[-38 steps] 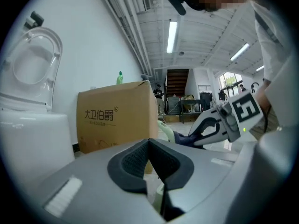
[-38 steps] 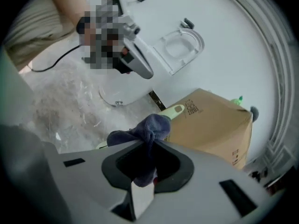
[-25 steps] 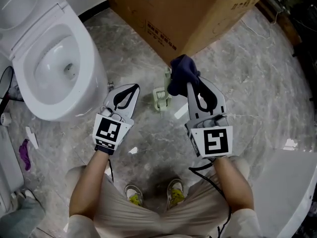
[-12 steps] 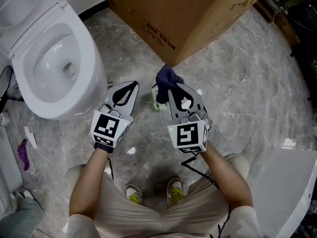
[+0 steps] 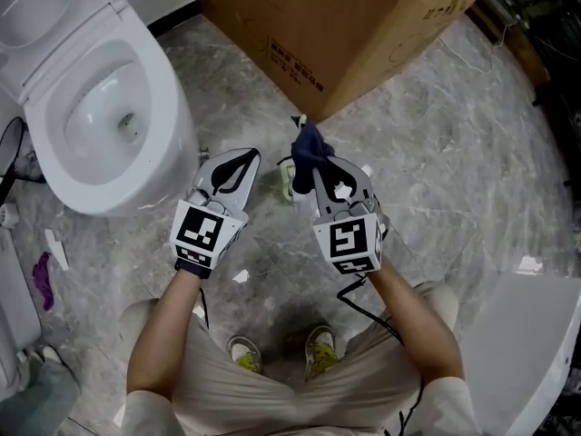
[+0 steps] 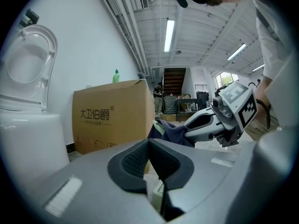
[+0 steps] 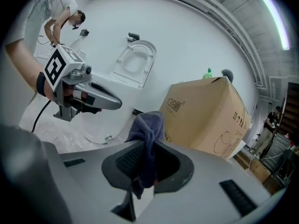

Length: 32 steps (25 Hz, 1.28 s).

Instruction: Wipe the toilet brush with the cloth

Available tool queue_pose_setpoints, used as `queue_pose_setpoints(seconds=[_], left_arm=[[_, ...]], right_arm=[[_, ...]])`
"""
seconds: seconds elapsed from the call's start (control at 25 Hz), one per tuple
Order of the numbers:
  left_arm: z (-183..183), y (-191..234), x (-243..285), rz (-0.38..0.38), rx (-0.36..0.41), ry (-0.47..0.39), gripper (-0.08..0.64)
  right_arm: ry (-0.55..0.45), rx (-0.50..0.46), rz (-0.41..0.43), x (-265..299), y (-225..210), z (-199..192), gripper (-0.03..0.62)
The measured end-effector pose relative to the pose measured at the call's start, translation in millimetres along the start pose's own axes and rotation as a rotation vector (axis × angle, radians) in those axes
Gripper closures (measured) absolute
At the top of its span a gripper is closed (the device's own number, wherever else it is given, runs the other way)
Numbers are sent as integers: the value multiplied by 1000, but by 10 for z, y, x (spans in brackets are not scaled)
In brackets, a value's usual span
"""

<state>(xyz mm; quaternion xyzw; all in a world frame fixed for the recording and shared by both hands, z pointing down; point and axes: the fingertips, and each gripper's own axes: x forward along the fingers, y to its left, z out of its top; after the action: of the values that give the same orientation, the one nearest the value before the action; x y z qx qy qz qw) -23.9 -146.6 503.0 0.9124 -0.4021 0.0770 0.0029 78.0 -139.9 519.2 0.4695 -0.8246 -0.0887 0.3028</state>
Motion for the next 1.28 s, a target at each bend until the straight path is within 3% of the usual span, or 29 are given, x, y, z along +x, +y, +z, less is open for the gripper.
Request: queue_pose_setpoints(seconds=[0.72, 0.96, 1.28], left_arm=[[55, 5, -27, 28, 26, -3, 561], [52, -72, 11, 3, 53, -8, 561], [-10, 12, -17, 16, 7, 1, 561]], right_arm=[[93, 44, 74, 117, 188, -411, 541], [135, 76, 96, 215, 219, -618, 541], [177, 93, 135, 344, 396, -779, 541]])
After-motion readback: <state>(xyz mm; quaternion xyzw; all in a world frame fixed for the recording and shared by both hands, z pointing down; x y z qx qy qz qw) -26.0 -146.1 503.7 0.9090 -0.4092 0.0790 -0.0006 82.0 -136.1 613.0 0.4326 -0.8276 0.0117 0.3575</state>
